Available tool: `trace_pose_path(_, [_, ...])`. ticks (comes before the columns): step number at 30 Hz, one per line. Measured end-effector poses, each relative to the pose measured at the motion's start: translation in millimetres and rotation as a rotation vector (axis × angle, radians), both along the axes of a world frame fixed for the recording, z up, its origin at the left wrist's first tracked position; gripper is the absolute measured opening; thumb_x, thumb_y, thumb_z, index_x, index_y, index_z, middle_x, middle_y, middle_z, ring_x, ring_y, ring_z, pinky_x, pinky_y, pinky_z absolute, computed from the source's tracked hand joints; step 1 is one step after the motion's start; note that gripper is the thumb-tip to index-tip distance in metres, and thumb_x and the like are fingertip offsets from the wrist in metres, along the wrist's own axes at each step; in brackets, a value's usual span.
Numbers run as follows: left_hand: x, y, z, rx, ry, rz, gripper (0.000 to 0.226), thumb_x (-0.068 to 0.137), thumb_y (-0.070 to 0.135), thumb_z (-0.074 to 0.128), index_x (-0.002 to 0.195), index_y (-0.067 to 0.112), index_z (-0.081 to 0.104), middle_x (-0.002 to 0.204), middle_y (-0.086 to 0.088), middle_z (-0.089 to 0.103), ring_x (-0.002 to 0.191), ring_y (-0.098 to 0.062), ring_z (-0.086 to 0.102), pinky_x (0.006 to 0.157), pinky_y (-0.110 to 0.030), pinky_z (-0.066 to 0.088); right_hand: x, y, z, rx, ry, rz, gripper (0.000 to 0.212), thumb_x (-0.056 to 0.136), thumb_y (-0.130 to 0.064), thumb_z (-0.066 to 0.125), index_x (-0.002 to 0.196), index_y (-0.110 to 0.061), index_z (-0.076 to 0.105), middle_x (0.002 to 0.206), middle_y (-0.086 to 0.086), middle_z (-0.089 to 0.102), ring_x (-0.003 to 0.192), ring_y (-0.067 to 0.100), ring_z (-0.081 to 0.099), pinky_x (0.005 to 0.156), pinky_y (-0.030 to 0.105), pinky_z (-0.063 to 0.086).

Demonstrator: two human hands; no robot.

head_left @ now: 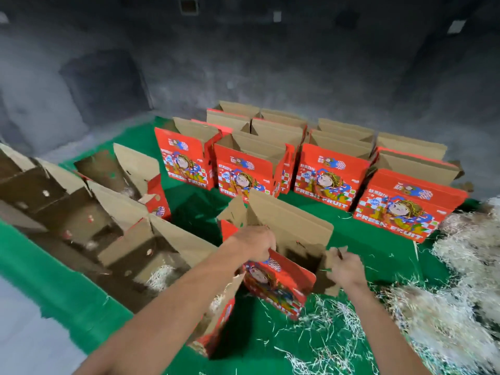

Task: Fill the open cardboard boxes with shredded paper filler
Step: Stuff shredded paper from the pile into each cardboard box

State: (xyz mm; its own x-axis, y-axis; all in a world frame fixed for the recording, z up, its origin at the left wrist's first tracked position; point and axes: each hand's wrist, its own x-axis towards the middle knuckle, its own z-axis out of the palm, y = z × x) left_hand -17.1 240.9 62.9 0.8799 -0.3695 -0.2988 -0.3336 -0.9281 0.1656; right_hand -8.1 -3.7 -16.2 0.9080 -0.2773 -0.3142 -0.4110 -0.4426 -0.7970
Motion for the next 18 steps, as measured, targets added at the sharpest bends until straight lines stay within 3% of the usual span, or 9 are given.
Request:
trace_pose_path(5, [21,61,6,-0.118,0.074,0.091,0.035,0.078,0.008,0.055,0.102,0.022,0.076,0.098,0.000,0.074,0.085,-0.022,0.065,0.069,-0.028,0.048,40,81,-4,-0.086,-0.021,0.068,0.041,0.103,-0.038,0.050,0.076,-0.009,0.059,0.073,0.012,0.066,0.066,0.024,0.064,0.062,0.028,0.048])
trace_pose_path(9, [28,99,8,-0.201,0.154,0.143,0.034,0.074,0.008,0.051,0.092,0.020,0.077,0.072,0.012,0.069,0.060,-0.005,0.059,0.046,-0.016,0.036,64,139,-6,-0.116,0.000,0.122,0.045,0.102,-0.043,0.048,0.074,-0.009,0.057,0.075,0.012,0.063,0.073,0.028,0.062,0.062,0.030,0.041])
trace_pose_path(11, [31,117,7,-0.213,0.164,0.157,0.033,0.073,0.008,0.048,0.087,0.019,0.076,0.068,0.008,0.069,0.052,-0.007,0.055,0.042,-0.015,0.036,72,162,-7,-0.131,0.009,0.144,0.046,0.103,-0.044,0.047,0.074,-0.009,0.053,0.072,0.010,0.060,0.068,0.026,0.060,0.058,0.030,0.039])
trace_pose_path(14, [35,142,3,-0.195,0.175,0.161,0.024,0.070,0.007,0.045,0.072,0.015,0.068,0.070,-0.011,0.062,0.058,-0.022,0.049,0.052,-0.026,0.041,78,192,-8,-0.141,0.022,0.165,0.046,0.103,-0.045,0.046,0.074,-0.009,0.048,0.069,0.008,0.057,0.059,0.021,0.055,0.050,0.028,0.033])
trace_pose_path(16, [36,155,2,-0.186,0.189,0.172,0.022,0.069,0.007,0.044,0.069,0.022,0.061,0.070,-0.006,0.052,0.064,-0.026,0.049,0.059,-0.033,0.044,81,209,-9,-0.120,0.032,0.175,0.046,0.103,-0.044,0.047,0.072,-0.010,0.046,0.067,0.008,0.055,0.057,0.021,0.053,0.050,0.029,0.033])
trace_pose_path(18, [37,166,1,-0.191,0.205,0.182,0.026,0.071,0.011,0.044,0.074,0.020,0.068,0.078,0.000,0.063,0.078,-0.028,0.063,0.071,-0.037,0.055,84,224,-10,-0.081,0.047,0.179,0.045,0.103,-0.041,0.050,0.071,-0.009,0.047,0.067,0.008,0.054,0.058,0.022,0.052,0.051,0.030,0.035])
